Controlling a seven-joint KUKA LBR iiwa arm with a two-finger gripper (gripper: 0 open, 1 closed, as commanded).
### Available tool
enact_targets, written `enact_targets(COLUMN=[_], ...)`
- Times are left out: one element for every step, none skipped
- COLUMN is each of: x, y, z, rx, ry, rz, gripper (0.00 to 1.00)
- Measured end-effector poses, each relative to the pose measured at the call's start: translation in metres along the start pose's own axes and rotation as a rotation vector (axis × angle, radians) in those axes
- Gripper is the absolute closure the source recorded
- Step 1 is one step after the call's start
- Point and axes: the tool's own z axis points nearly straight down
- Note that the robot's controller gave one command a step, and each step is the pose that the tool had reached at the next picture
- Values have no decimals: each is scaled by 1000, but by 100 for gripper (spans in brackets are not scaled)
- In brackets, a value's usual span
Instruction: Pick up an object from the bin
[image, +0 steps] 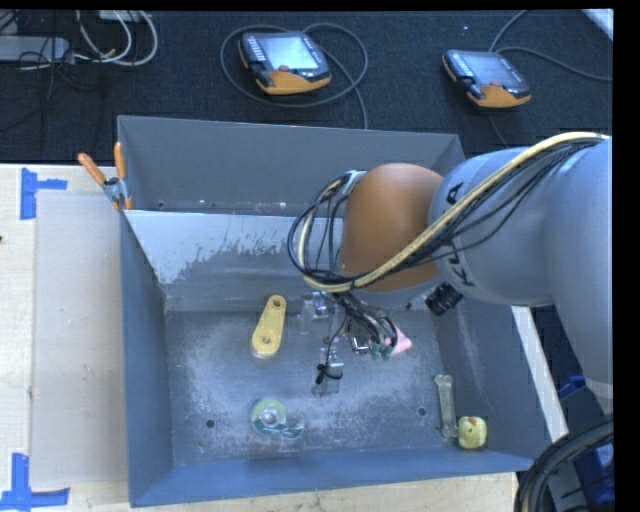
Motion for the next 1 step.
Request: enact_targets(x=[-49], y=[90], z=[43], rx=[0], ry=[6], rz=[289], gripper=[0])
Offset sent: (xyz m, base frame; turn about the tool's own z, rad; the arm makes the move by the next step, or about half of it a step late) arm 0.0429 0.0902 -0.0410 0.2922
